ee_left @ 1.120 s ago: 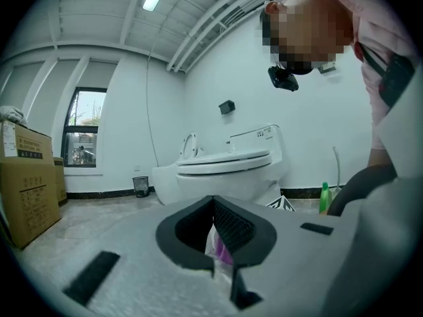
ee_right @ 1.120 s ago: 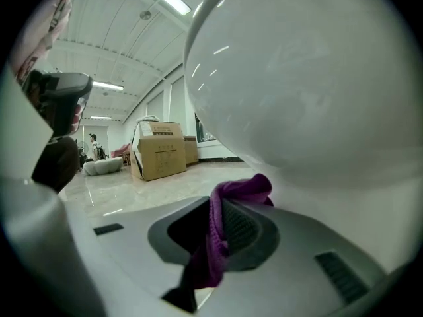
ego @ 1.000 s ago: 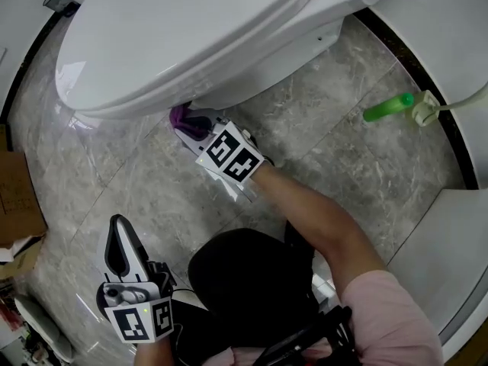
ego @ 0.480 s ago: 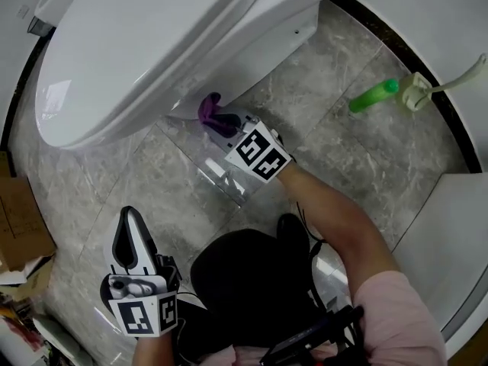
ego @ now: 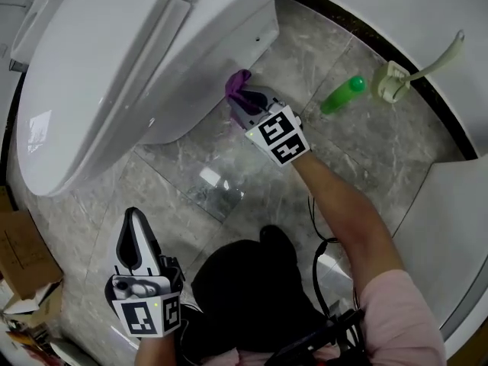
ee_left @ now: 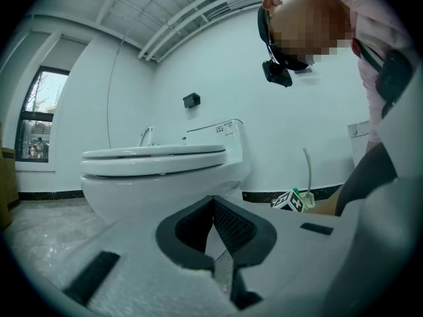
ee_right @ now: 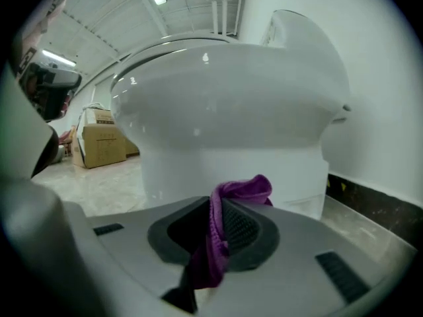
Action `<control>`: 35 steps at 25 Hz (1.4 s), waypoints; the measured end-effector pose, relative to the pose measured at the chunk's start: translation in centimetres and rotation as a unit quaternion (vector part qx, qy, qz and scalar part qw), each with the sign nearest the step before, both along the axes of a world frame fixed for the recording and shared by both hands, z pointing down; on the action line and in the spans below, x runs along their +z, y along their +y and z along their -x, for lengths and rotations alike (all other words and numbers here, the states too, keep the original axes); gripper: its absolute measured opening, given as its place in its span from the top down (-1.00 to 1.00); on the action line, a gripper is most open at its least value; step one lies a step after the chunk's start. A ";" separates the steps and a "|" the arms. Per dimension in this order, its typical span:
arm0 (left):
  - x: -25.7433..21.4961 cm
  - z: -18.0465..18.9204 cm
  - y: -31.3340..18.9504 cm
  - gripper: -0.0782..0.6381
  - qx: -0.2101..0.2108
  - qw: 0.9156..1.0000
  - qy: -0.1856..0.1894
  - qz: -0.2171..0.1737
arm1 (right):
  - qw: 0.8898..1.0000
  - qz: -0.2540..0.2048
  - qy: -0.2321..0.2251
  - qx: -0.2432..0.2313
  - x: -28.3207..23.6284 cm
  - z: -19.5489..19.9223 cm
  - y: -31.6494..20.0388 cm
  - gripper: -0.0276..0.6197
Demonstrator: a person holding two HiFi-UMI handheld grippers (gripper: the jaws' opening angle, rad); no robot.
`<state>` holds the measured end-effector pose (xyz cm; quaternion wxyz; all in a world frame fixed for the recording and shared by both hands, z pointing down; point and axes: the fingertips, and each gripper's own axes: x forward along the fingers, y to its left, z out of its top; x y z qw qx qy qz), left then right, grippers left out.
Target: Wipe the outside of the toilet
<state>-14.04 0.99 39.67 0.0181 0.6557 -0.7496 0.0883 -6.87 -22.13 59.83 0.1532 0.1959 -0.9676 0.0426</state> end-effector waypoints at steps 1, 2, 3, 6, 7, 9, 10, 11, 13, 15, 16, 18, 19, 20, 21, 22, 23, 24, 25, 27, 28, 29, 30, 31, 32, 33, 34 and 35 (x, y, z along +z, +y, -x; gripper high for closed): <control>0.0 -0.4 -0.6 0.76 0.003 1.000 0.001 -0.001 | 1.000 -0.002 0.003 0.015 0.1 -0.7 -1.4 0.73; 0.1 -0.8 -1.1 0.76 0.005 1.000 0.002 0.001 | 1.000 -0.003 0.006 0.029 0.3 -1.4 -2.8 0.73; 0.4 -1.0 -1.5 0.76 0.007 1.000 0.003 0.006 | 0.999 -0.002 0.010 0.041 0.6 -1.9 -4.1 0.73; 1.3 -1.4 -2.3 0.76 0.010 1.000 0.001 0.023 | 0.998 0.001 0.019 0.066 1.6 -2.8 -7.5 0.73; 1.6 -1.5 -2.5 0.76 0.011 1.000 0.002 0.027 | 0.997 0.000 0.021 0.072 1.9 -2.9 -8.4 0.73; 2.0 -1.3 -2.7 0.76 0.009 0.999 0.001 0.035 | 0.996 -0.001 0.023 0.082 2.6 -3.0 -9.8 0.73; 2.1 -1.0 -2.8 0.76 0.006 0.999 -0.001 0.038 | 0.996 -0.002 0.023 0.086 2.9 -2.9 -10.4 0.73; 2.2 -0.7 -2.9 0.76 0.002 0.999 -0.003 0.039 | 0.996 -0.002 0.024 0.089 3.3 -2.8 -10.9 0.73; 2.4 -0.4 -3.1 0.76 -0.001 0.999 -0.003 0.042 | 0.995 -0.001 0.030 0.093 4.0 -2.4 -11.8 0.73; 2.8 0.0 -3.1 0.76 -0.005 0.999 -0.003 0.050 | 0.995 0.000 0.037 0.093 4.7 -2.0 -12.4 0.73; 3.0 0.2 -3.1 0.76 -0.007 0.999 -0.004 0.053 | 0.995 0.001 0.041 0.093 5.0 -1.8 -12.6 0.73; 3.3 0.4 -3.1 0.76 -0.012 0.998 -0.004 0.057 | 0.995 0.003 0.048 0.091 5.8 -1.5 -13.0 0.73; 3.4 0.5 -3.1 0.76 -0.015 0.998 -0.004 0.056 | 0.995 0.003 0.050 0.089 6.1 -1.4 -13.2 0.73; 3.4 0.6 -3.2 0.76 -0.017 0.998 -0.003 0.055 | 0.995 0.002 0.051 0.087 6.4 -1.3 -13.3 0.73; 3.5 0.7 -3.2 0.76 -0.019 0.998 -0.002 0.056 | 0.995 0.002 0.053 0.084 6.7 -1.1 -13.3 0.73; 3.7 0.7 -3.2 0.76 -0.019 0.998 -0.001 0.060 | 0.995 0.002 0.055 0.081 6.9 -0.9 -13.3 0.73; 3.9 0.8 -3.1 0.76 -0.019 0.998 0.002 0.064 | 0.995 0.003 0.056 0.079 7.2 -0.7 -13.3 0.73; 4.1 0.8 -3.1 0.76 -0.018 0.998 0.004 0.068 | 0.995 0.005 0.056 0.077 7.4 -0.4 -13.4 0.73; 4.2 0.8 -3.0 0.76 -0.019 0.997 0.005 0.070 | 0.996 0.005 0.057 0.075 7.6 -0.2 -13.5 0.73; 4.3 1.0 -2.9 0.76 -0.022 0.997 0.005 0.070 | 0.996 0.006 0.056 0.072 7.9 0.2 -13.6 0.73; 4.3 1.1 -2.9 0.76 -0.024 0.997 0.005 0.071 | 0.996 0.008 0.055 0.070 8.0 0.4 -13.5 0.73; 4.4 1.1 -2.8 0.76 -0.024 0.997 0.006 0.073 | 0.996 0.011 0.056 0.068 8.2 0.6 -13.4 0.73; 4.5 1.2 -2.7 0.76 -0.025 0.997 0.006 0.074 | 0.996 0.014 0.056 0.065 8.4 0.8 -13.4 0.73; 4.5 1.3 -2.6 0.76 -0.027 0.997 0.005 0.075 | 0.996 0.018 0.055 0.063 8.5 1.0 -13.3 0.73; 4.5 1.6 -2.4 0.76 -0.030 0.997 0.003 0.075 | 0.996 0.023 0.053 0.061 8.6 1.2 -13.2 0.73; 4.5 1.7 -2.3 0.76 -0.032 0.997 0.002 0.075 | 0.997 0.027 0.051 0.057 8.7 1.4 -13.1 0.73; 4.4 1.8 -2.2 0.76 -0.033 0.997 0.001 0.075 | 0.997 0.031 0.050 0.052 8.8 1.5 -12.9 0.73; 4.4 1.8 -2.2 0.76 -0.033 0.997 0.002 0.075 | 0.997 0.035 0.050 0.047 8.9 1.7 -12.7 0.73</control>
